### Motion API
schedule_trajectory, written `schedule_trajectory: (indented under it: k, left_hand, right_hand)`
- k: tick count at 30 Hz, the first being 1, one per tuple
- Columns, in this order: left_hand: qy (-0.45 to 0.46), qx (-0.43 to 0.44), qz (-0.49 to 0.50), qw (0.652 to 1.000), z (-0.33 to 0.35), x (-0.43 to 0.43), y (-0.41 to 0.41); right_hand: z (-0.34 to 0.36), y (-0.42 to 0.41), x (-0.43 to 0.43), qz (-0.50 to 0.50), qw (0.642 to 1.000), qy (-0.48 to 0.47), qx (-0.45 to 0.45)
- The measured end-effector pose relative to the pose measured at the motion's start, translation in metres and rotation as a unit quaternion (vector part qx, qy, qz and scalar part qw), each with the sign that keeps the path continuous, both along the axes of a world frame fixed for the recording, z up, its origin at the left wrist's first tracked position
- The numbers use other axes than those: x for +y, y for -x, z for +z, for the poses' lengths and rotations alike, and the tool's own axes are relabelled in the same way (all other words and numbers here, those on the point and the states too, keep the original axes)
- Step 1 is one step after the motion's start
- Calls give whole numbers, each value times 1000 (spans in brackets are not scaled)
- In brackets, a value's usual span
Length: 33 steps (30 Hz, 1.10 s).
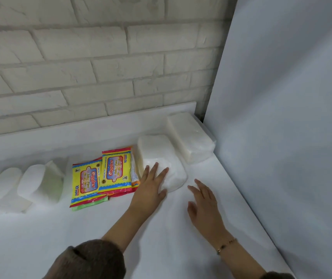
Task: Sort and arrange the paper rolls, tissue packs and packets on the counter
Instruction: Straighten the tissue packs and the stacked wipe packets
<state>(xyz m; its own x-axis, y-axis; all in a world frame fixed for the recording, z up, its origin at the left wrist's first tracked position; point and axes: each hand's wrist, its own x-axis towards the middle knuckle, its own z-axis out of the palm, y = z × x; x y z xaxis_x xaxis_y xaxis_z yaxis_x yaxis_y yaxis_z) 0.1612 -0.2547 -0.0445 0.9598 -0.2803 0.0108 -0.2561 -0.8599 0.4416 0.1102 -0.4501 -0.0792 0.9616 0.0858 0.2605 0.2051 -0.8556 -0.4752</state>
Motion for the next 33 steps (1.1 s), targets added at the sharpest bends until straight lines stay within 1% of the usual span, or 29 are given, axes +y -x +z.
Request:
schedule_trajectory:
  k: [3,9,15,17,20,22,24,27,31,33]
  left_hand:
    - [9,-2,13,1000,-2,-4,-15]
    - [15,13,41,999,3,-13,-52]
    - [-2,28,29,999,5,-12,-67]
    - [19,6,38,999,11,-6,-59]
    - [108,-81,49,990,25,14,-27]
    - [138,-137,78,978,25,40,3]
    - [137,-167,126,968,16,70,31]
    - [103,-166,192,962,-5,115,62]
    - [65,-152,239,957,-18,145,77]
    - [56,-151,249,955,-22,151,80]
  right_hand:
    - [-10,8,-2,-8,1000,11,0]
    - [-9,5,-1,-19,999,40,12]
    - [-8,6,-1,-22,998,47,28]
    - [-7,6,-1,-20,998,49,21]
    - [-7,6,-3,-15,999,44,14]
    - [-8,6,-3,-15,999,43,8]
    - [-11,6,-5,-17,999,40,4]
    - [-12,6,-3,-14,999,38,6]
    - [-7,6,10,-25,999,33,-1]
    - [0,4,31,9,999,36,-7]
